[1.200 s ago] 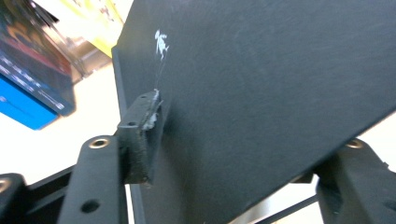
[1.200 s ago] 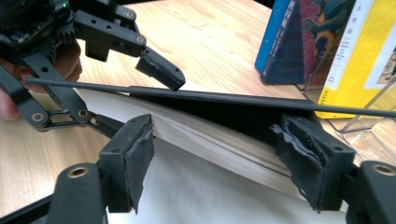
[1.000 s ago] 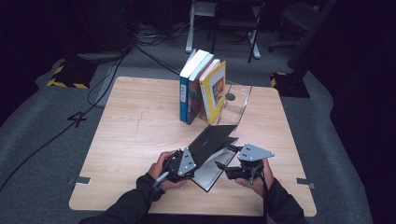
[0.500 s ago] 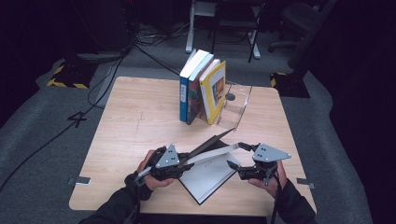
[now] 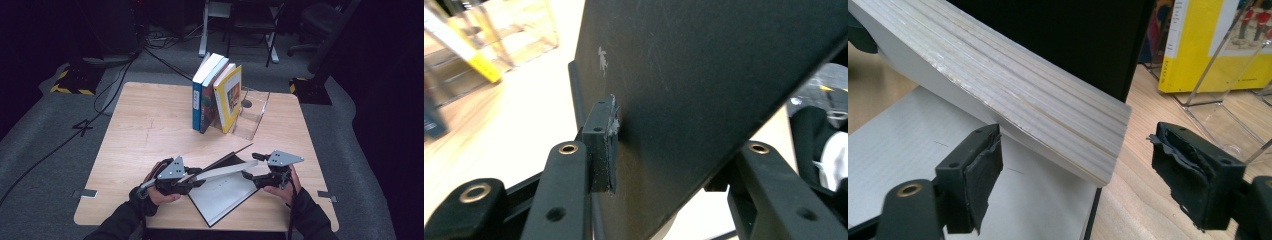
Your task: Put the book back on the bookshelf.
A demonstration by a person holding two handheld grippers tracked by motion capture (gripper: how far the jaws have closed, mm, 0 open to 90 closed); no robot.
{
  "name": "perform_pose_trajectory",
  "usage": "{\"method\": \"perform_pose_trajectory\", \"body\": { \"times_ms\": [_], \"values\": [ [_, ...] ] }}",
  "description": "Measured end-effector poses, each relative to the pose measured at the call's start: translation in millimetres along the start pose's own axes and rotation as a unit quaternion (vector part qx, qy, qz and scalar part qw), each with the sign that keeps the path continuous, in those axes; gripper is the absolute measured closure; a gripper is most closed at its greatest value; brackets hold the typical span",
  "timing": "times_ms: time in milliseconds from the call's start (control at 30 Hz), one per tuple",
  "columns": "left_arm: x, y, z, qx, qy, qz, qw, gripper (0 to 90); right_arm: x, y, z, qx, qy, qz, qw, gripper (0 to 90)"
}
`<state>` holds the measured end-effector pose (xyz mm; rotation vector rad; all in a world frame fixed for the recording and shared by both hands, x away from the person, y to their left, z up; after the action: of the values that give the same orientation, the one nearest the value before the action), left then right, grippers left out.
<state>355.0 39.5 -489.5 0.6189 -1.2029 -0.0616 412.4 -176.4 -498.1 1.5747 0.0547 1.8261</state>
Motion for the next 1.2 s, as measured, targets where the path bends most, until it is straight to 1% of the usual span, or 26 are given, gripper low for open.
{"method": "perform_pose_trajectory", "body": {
  "times_ms": [100, 167, 200, 233, 267, 333, 433, 467, 500, 533, 567, 633, 700, 733, 767, 800, 833, 900, 933, 967, 1033, 1067, 1100, 1200],
  "values": [
    [0.2, -0.8, 1.2, -0.013, 0.0, -0.002, 0.9999, 58.1, 1.1, 4.2, -2.0, 0.004, 0.016, 0.002, 0.9999, 22.3],
    [0.7, -1.8, 1.4, -0.006, -0.009, -0.006, 0.9999, 57.6, 2.1, 5.2, -3.2, 0.009, 0.023, 0.004, 0.9997, 23.4],
    [0.7, -1.8, 1.4, -0.006, -0.009, -0.006, 0.9999, 56.5, 2.1, 5.2, -3.2, 0.009, 0.023, 0.004, 0.9997, 23.4],
    [0.3, -2.7, 2.5, -0.008, -0.009, -0.005, 0.9999, 56.5, 2.7, 4.5, -3.9, 0.014, 0.022, 0.007, 0.9996, 25.5],
    [-0.8, -4.3, 3.8, -0.009, -0.012, -0.005, 0.9999, 54.0, 3.6, 3.5, -4.1, 0.016, 0.023, 0.009, 0.9996, 25.8],
    [-0.7, -8.8, 7.3, -0.003, -0.012, -0.002, 0.9999, 49.7, 6.1, 1.5, -2.3, 0.011, 0.017, 0.015, 0.9997, 26.4],
    [0.6, -16.4, 14.9, 0.008, -0.027, -0.005, 0.9996, 44.8, 10.1, 0.5, -2.0, 0.002, 0.02, 0.019, 0.9996, 29.0],
    [1.0, -18.3, 16.2, 0.014, -0.03, -0.004, 0.9995, 43.0, 10.9, 0.6, -2.1, -0.001, 0.022, 0.018, 0.9996, 29.0],
    [1.0, -18.3, 16.2, 0.014, -0.03, -0.004, 0.9995, 42.2, 11.3, 0.4, -1.7, -0.007, 0.023, 0.016, 0.9996, 29.0],
    [1.0, -19.4, 16.7, 0.018, -0.031, -0.004, 0.9993, 42.2, 11.3, 0.4, -1.7, -0.007, 0.023, 0.016, 0.9996, 29.0],
    [1.0, -20.3, 17.2, 0.023, -0.034, -0.003, 0.9991, 41.6, 11.8, 0.0, -0.7, -0.012, 0.02, 0.016, 0.9996, 28.8],
    [0.2, -22.0, 18.3, 0.038, -0.046, -0.008, 0.9982, 41.2, 12.7, -0.4, -0.1, -0.017, 0.02, 0.016, 0.9995, 28.7],
    [0.4, -21.7, 18.2, 0.045, -0.055, -0.01, 0.9974, 42.5, 13.8, -0.7, 0.2, -0.02, 0.021, 0.015, 0.9995, 28.7],
    [1.2, -20.2, 17.1, 0.049, -0.058, -0.008, 0.9971, 45.0, 14.1, -0.8, 0.4, -0.02, 0.022, 0.015, 0.9994, 28.7],
    [1.2, -20.2, 17.1, 0.049, -0.058, -0.008, 0.9971, 49.3, 14.1, -0.8, 0.4, -0.02, 0.022, 0.015, 0.9994, 28.7],
    [4.5, -14.9, 13.2, 0.057, -0.059, 0.001, 0.9966, 54.1, 14.7, -1.2, 1.4, -0.023, 0.022, 0.016, 0.9994, 28.1],
    [5.8, -11.6, 10.3, 0.058, -0.059, 0.0, 0.9966, 57.2, 15.2, -1.6, 2.2, -0.026, 0.022, 0.017, 0.9993, 27.1],
    [7.9, -6.2, 5.4, 0.052, -0.055, 0.001, 0.9971, 62.2, 17.6, -2.7, 3.1, -0.028, 0.018, 0.021, 0.9992, 25.9],
    [7.9, -6.2, 5.4, 0.052, -0.055, 0.001, 0.9971, 63.4, 17.6, -2.7, 3.1, -0.028, 0.018, 0.021, 0.9992, 25.9],
    [7.6, -2.7, 3.5, 0.043, -0.058, -0.001, 0.9973, 63.4, 19.1, -3.7, 2.9, -0.027, 0.017, 0.024, 0.9992, 25.8],
    [6.8, 1.1, 1.3, 0.031, -0.054, -0.003, 0.998, 64.2, 22.7, -6.4, 0.9, -0.014, 0.019, 0.029, 0.9993, 22.5],
    [6.3, 3.8, -0.6, 0.016, -0.049, -0.004, 0.9987, 64.1, 23.6, -7.2, 0.3, -0.009, 0.021, 0.03, 0.9993, 21.9],
    [6.0, 5.7, -2.6, 0.008, -0.049, -0.007, 0.9988, 63.6, 25.7, -8.9, -0.9, 0.002, 0.023, 0.034, 0.9992, 21.3],
    [6.2, 10.4, -10.0, -0.008, -0.036, -0.008, 0.9993, 63.8, 29.7, -14.1, -0.9, 0.022, 0.027, 0.042, 0.9985, 20.0]
  ]
}}
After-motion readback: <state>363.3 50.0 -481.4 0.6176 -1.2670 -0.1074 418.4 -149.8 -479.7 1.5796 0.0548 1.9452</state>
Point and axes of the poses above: each handheld gripper's, and its own axes: y roughly backward along the jaws, x roughly out of its top, z roughly to its right, the point moved 9 cm from there along -y, roughly forward along the jaws, and after that the axes turned 15 degrees about y, right-handed, at the moved point
